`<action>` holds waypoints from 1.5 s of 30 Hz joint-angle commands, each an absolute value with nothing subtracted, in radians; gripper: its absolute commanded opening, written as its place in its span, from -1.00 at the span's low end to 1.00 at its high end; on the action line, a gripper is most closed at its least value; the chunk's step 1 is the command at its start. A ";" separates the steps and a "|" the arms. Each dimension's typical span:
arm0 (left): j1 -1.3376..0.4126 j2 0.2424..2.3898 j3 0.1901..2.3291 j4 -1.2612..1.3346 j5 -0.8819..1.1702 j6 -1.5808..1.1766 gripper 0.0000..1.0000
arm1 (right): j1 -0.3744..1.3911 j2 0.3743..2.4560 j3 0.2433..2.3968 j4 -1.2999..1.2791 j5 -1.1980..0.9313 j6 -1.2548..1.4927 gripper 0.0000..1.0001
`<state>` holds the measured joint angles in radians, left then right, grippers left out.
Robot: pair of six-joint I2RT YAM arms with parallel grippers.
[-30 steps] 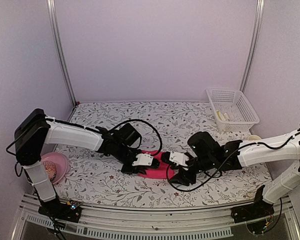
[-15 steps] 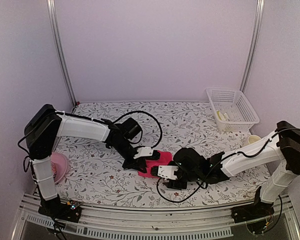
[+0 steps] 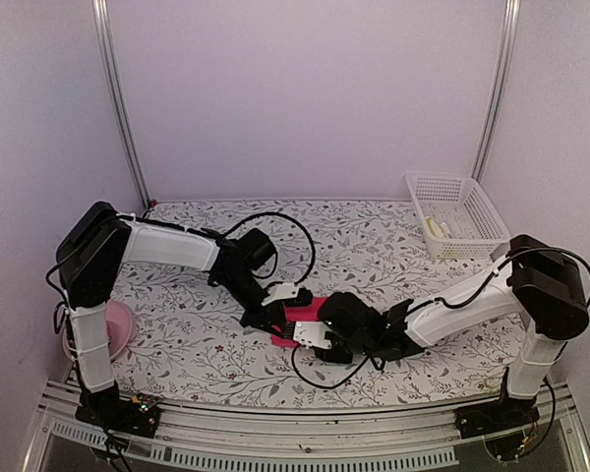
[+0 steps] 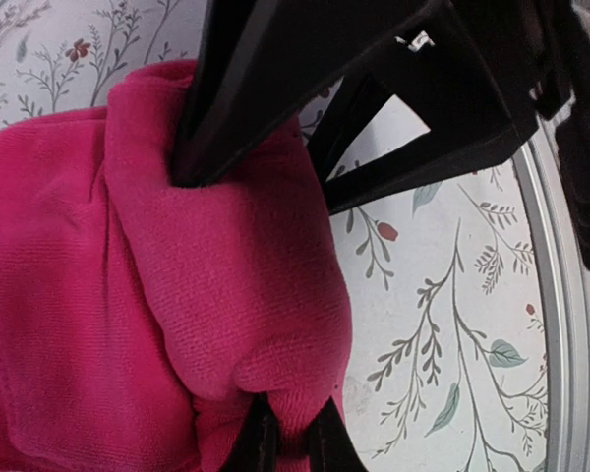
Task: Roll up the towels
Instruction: Roll the towel at the center of the board.
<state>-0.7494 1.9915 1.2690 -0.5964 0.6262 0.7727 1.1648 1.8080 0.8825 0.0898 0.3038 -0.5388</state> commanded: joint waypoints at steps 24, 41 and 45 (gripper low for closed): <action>-0.652 1.583 0.830 -0.070 0.404 0.747 0.63 | 1.101 1.954 1.133 -0.352 -0.164 -0.315 -0.46; -0.806 1.343 0.503 0.175 0.359 0.959 0.62 | 1.002 2.036 1.261 -0.480 -0.432 -0.082 -0.49; -0.869 1.370 0.478 0.241 0.265 0.970 0.62 | 0.993 2.056 1.269 -0.480 -0.457 -0.064 -0.47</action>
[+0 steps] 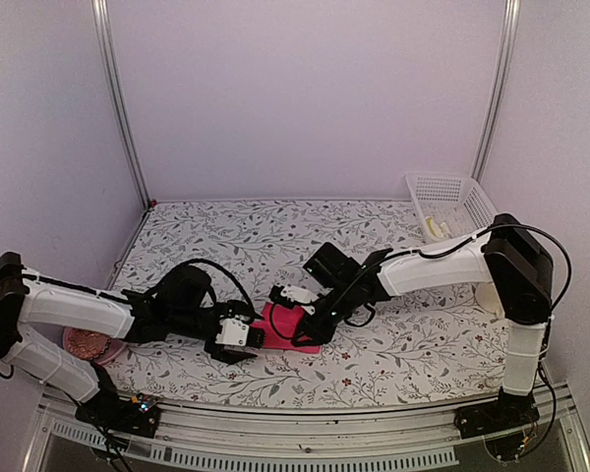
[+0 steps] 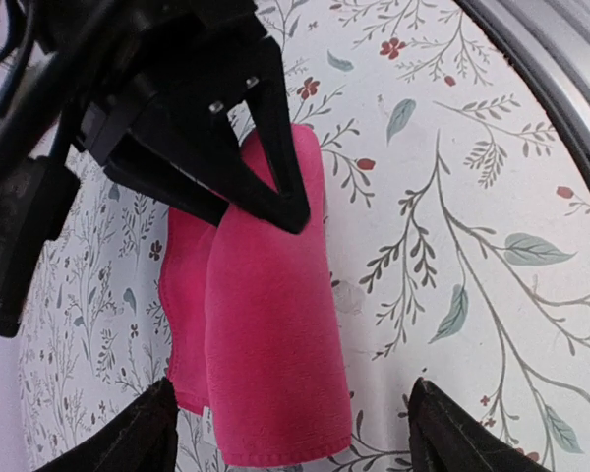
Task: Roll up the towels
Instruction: Roll the towel at the center of the board.
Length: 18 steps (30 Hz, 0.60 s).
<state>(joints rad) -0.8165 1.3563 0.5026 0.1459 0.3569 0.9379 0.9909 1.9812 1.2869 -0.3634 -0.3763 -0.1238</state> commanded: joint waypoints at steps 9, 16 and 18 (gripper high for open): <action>-0.947 1.482 0.456 0.427 0.087 0.963 0.54 | 0.956 2.075 1.264 -0.462 -0.547 -0.067 -0.46; -0.994 1.516 0.438 0.511 0.037 0.977 0.42 | 0.920 2.079 1.245 -0.445 -0.582 -0.072 -0.47; -1.000 1.514 0.427 0.538 0.032 0.981 0.40 | 0.914 2.082 1.243 -0.443 -0.585 -0.073 -0.47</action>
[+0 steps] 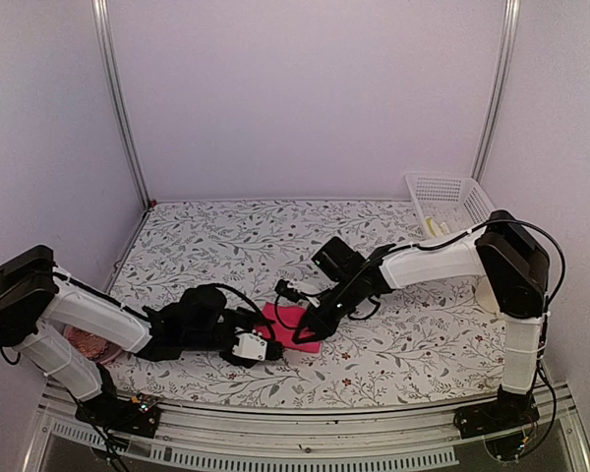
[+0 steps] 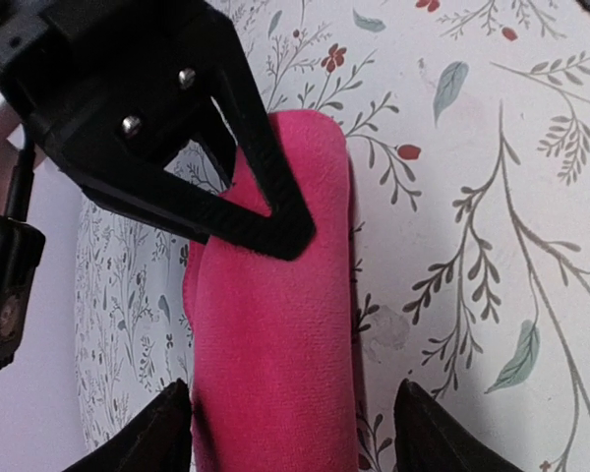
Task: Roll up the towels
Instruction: Roll the towel at the center of the board.
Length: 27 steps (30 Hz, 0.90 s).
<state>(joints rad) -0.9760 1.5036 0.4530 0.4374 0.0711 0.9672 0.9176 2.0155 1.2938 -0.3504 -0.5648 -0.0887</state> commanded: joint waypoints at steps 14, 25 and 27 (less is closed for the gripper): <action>-1.016 1.572 0.445 0.536 0.003 0.980 -0.22 | 0.905 2.093 1.238 -0.434 -0.603 -0.063 -0.46; -0.988 1.630 0.510 0.426 -0.015 0.977 -0.58 | 0.905 2.055 1.224 -0.443 -0.604 -0.078 -0.31; -0.980 1.636 0.541 0.373 -0.004 0.971 -0.68 | 0.905 2.046 1.224 -0.447 -0.596 -0.084 -0.24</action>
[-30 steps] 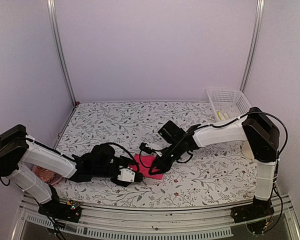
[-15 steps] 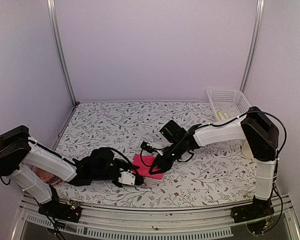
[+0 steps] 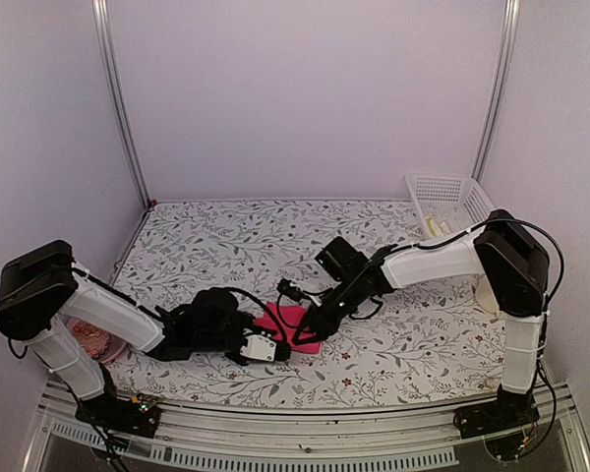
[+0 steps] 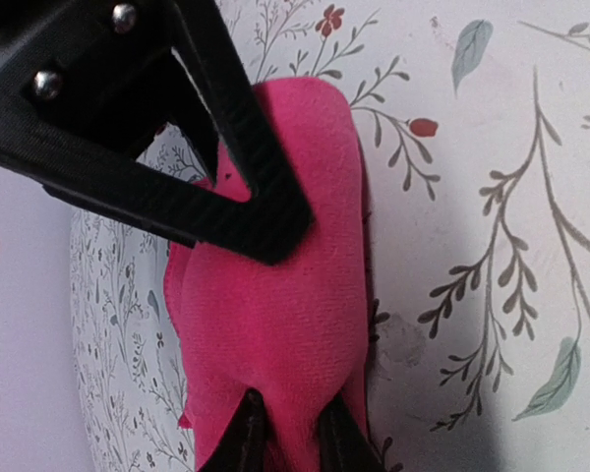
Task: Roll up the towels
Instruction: Roll the towel at the center of the board, then pick up the towel from the center of the board.
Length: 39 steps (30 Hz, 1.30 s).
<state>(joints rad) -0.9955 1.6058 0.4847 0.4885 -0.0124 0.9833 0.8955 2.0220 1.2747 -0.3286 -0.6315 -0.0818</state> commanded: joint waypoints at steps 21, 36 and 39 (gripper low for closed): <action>-0.867 1.700 0.851 -0.205 0.259 1.024 -0.70 | 0.790 1.949 1.282 -0.442 -0.492 -0.073 0.98; -0.819 1.793 0.990 -0.312 0.299 1.063 -0.71 | 0.714 1.978 1.378 -0.450 -0.585 -0.082 0.98; -0.816 1.816 1.026 -0.347 0.297 1.066 -0.71 | 0.707 2.027 1.406 -0.467 -0.624 -0.100 0.98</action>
<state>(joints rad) -0.8333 1.7660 0.9913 -0.2577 0.3004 1.0489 0.7242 1.9690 1.3582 -0.4511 -0.5678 -0.0826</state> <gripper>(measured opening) 0.149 0.989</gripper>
